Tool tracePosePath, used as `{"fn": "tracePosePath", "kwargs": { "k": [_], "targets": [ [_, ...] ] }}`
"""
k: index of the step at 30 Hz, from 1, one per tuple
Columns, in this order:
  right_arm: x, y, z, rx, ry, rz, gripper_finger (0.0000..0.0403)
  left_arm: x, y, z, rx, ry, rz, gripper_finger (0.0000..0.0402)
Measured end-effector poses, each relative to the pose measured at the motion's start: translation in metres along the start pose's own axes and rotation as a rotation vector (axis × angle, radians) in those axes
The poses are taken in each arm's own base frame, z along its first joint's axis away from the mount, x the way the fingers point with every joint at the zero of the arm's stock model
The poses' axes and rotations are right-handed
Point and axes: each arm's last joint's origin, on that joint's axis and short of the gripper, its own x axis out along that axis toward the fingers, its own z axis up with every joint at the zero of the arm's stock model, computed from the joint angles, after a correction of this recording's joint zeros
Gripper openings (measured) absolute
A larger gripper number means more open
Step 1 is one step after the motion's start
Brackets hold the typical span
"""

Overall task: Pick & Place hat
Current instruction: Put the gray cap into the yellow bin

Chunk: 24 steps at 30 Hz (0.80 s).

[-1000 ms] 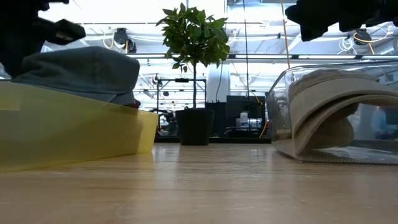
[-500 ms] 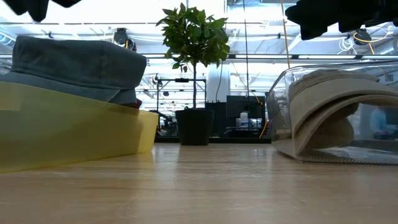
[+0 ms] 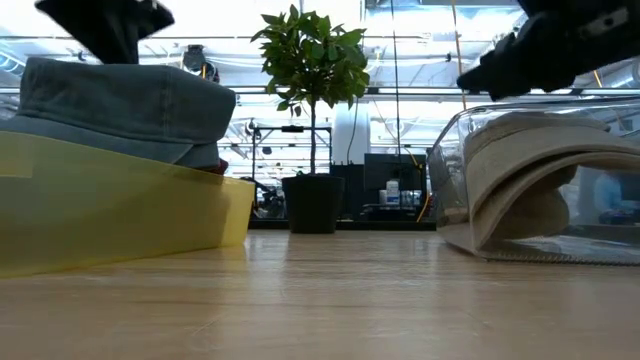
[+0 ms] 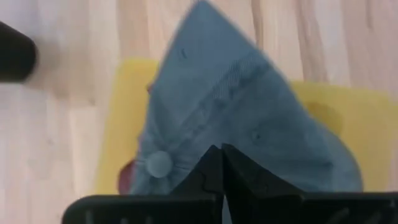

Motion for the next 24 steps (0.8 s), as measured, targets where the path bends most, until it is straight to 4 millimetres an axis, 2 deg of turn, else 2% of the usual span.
{"fn": "tracePosePath", "kwargs": {
  "k": [8, 14, 20, 24],
  "targets": [
    [0.002, -0.006, -0.012, 0.08, 0.123, -0.039, 0.0003, 0.05, 0.008, -0.028, -0.058, 0.1, -0.063, 0.0008],
    [0.003, -0.01, -0.014, 0.101, 0.144, -0.059, 0.0001, 0.078, 0.008, -0.049, -0.078, 0.095, -0.105, 0.0006],
    [0.003, -0.01, -0.014, 0.07, 0.136, -0.057, 0.0001, 0.078, 0.009, -0.049, -0.076, 0.088, -0.066, 0.0009],
    [0.003, -0.01, -0.009, 0.05, 0.093, -0.051, 0.0001, 0.062, 0.011, -0.037, -0.053, 0.056, -0.05, 0.0039]
  ]
}}
